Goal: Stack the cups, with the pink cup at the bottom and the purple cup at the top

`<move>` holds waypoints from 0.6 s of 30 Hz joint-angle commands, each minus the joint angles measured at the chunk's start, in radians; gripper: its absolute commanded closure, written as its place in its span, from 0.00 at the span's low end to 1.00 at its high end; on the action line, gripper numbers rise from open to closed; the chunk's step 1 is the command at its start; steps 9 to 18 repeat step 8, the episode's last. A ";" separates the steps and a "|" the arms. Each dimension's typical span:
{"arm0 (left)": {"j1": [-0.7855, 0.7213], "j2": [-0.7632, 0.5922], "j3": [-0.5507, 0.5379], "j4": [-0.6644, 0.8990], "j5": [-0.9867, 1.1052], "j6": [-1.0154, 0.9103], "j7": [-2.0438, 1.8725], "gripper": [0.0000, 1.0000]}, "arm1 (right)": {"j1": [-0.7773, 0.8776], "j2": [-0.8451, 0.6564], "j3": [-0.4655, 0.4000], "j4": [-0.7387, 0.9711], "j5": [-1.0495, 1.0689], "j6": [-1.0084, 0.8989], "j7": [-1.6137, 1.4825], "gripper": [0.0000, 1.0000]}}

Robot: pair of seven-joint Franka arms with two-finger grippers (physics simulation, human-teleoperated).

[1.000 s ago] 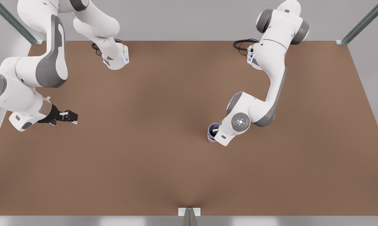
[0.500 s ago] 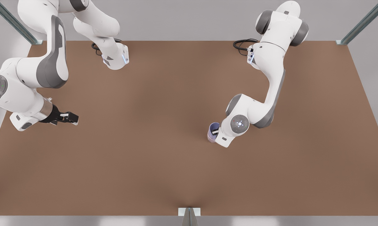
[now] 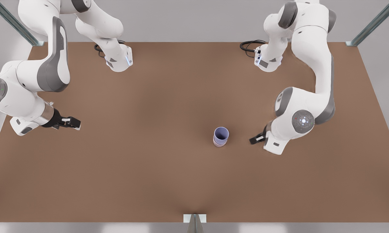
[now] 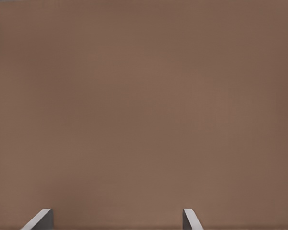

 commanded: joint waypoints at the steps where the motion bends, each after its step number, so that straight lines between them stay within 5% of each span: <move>1: 0.030 -0.070 0.022 0.000 0.091 -0.192 0.538 0.00 | 0.000 -0.001 0.000 0.002 0.001 0.000 0.021 0.00; 3: 0.071 -0.161 0.031 -0.075 0.090 -0.183 0.729 0.00 | 0.000 -0.001 0.000 0.000 0.001 0.000 0.021 0.00; 18: 0.071 -0.158 0.034 -0.072 0.083 -0.178 0.726 0.00 | 0.000 -0.001 0.000 0.002 0.001 0.000 0.021 0.00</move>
